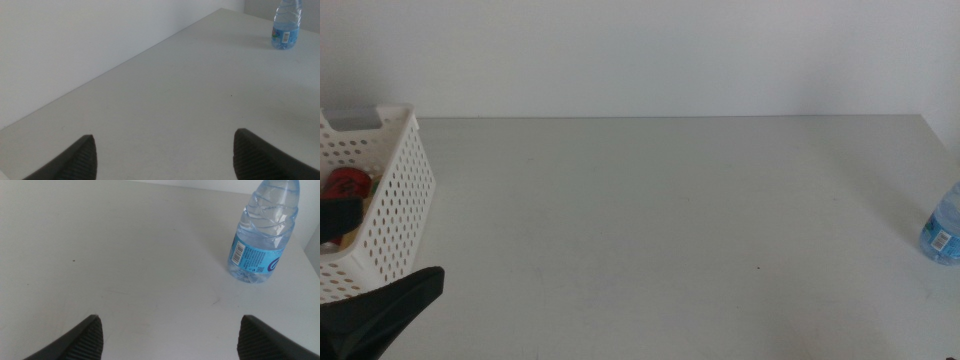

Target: Use arms to grab the bottles and put them into the dustbin to the left of the table.

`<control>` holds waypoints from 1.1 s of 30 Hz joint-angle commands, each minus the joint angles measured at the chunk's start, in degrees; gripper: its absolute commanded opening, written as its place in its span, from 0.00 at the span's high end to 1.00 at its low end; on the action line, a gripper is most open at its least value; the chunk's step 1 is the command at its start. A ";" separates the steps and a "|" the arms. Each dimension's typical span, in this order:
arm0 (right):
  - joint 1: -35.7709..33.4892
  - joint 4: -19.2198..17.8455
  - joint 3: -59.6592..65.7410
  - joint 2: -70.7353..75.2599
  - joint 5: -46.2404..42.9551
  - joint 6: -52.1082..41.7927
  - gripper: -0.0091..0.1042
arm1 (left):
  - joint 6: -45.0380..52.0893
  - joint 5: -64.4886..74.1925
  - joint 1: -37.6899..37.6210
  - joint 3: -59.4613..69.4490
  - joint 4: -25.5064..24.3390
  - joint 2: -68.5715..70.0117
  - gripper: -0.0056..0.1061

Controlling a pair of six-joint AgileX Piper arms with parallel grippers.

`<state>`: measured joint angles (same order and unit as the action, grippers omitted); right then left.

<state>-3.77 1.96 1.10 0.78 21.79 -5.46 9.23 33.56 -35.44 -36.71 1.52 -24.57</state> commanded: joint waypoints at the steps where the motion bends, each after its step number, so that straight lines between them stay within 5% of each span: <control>1: 0.31 -0.04 -3.10 -0.86 -3.24 -0.51 0.19 | -0.81 -4.26 -0.24 -1.41 0.16 -0.48 0.11; 17: 0.31 0.24 -16.23 -17.00 -7.45 1.66 0.19 | -0.81 -4.26 -0.24 -1.41 0.16 -0.48 0.11; 23: 0.31 3.97 -12.94 -17.23 -22.59 6.25 0.19 | -0.81 -4.26 -0.24 -1.41 0.16 -0.48 0.11; 33: 0.31 4.10 -2.49 -19.28 -37.11 2.20 0.19 | -0.81 -4.26 -0.24 -1.41 0.16 -0.48 0.11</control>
<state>-3.77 6.18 -1.22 -17.19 -7.96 -2.19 9.22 33.56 -35.44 -36.71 1.52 -24.57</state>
